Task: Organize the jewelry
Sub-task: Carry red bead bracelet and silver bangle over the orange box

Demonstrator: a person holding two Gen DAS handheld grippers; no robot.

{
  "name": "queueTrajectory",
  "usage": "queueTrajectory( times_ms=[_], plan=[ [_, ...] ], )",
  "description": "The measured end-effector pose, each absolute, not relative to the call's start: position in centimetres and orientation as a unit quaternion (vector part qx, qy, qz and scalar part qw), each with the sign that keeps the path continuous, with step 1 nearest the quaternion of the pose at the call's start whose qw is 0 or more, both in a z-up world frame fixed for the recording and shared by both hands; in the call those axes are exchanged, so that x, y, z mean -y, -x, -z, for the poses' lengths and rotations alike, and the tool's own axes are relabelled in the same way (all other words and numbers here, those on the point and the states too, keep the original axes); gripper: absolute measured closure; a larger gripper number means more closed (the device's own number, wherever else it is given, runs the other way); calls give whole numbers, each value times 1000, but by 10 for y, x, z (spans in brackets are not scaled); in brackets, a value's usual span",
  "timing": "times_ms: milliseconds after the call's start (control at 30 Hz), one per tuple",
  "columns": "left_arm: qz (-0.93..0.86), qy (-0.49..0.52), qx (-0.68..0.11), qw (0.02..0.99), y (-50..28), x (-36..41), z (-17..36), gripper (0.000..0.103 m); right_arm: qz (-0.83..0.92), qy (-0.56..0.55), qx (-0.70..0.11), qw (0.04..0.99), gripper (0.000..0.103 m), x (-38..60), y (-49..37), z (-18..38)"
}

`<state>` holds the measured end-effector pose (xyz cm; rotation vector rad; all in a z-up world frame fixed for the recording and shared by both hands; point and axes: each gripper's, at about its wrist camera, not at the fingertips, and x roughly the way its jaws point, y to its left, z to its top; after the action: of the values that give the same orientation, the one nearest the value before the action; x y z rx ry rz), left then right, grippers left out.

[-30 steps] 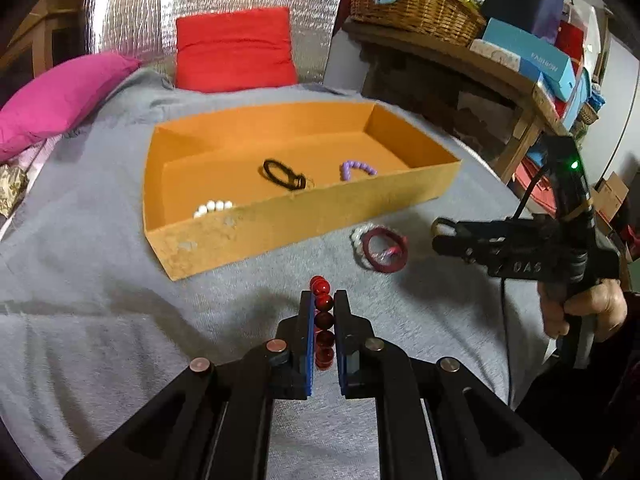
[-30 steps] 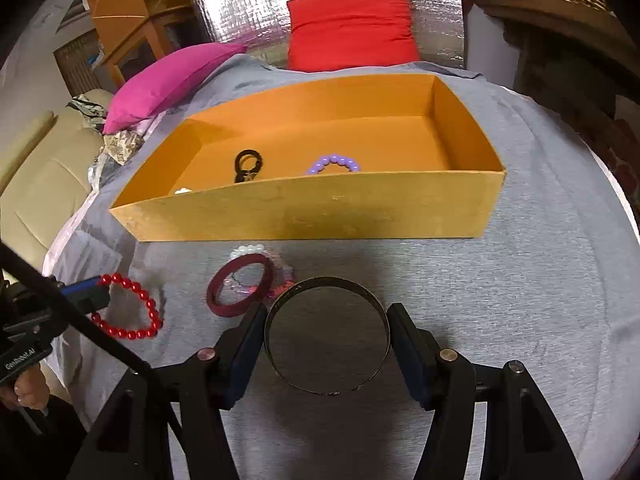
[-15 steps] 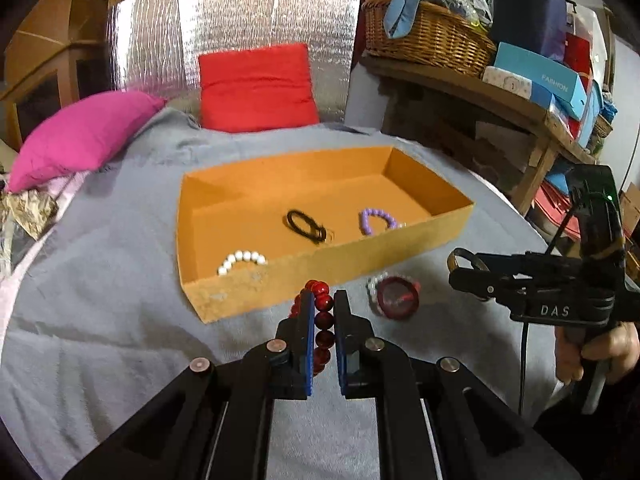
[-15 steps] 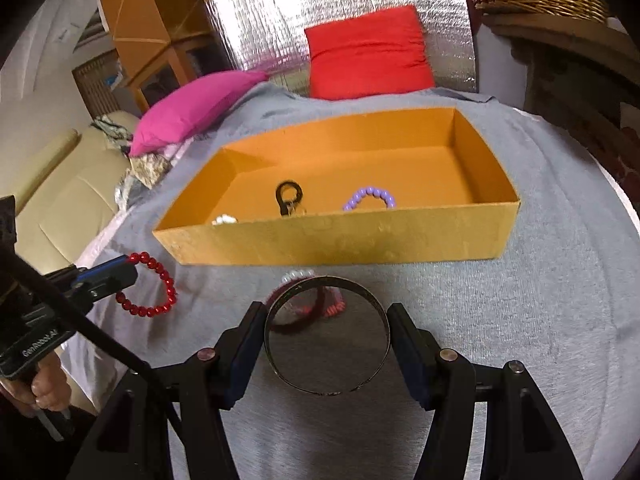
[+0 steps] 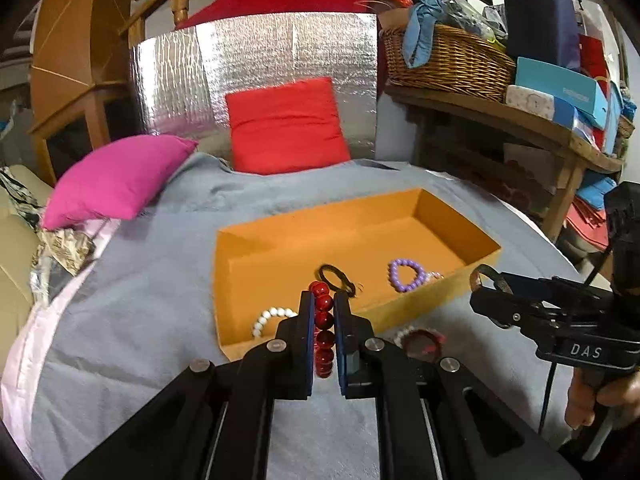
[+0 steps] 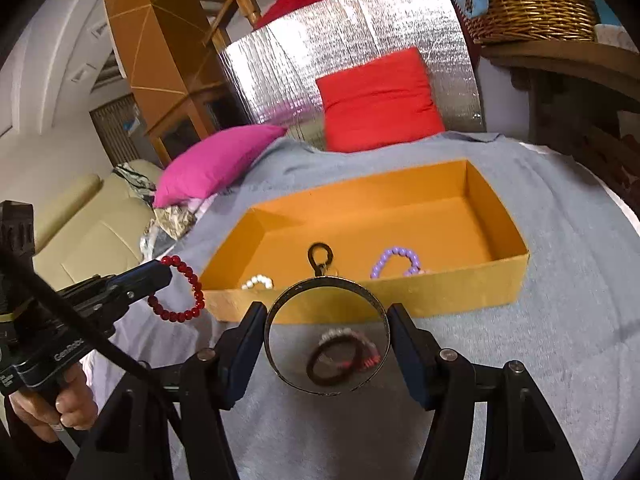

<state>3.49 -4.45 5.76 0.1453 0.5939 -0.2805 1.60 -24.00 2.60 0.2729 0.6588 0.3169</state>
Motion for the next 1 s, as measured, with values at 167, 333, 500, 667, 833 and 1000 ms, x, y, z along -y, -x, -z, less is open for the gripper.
queueTrajectory(
  times_ms=[167,333,500,667,833,1000],
  plan=[
    [126,-83,-276,949,-35,50,-66,93,-152,-137,-309,929,38,242,-17,-32],
    [119,-93,-268,951,-38,56,-72,93,-148,-138,-296,934,38,247,-22,-39],
    [114,-99,-267,952,-44,58,-76,93,-141,-146,-281,938,38,254,-31,-49],
    [99,-106,-262,954,-64,60,-84,93,-136,-156,-270,940,38,257,-46,-59],
    [86,-111,-252,957,-82,62,-89,93,-126,-165,-271,940,38,256,-72,-63],
    [77,-110,-253,958,-102,63,-86,93,-127,-168,-274,938,38,251,-98,-63]
  ],
)
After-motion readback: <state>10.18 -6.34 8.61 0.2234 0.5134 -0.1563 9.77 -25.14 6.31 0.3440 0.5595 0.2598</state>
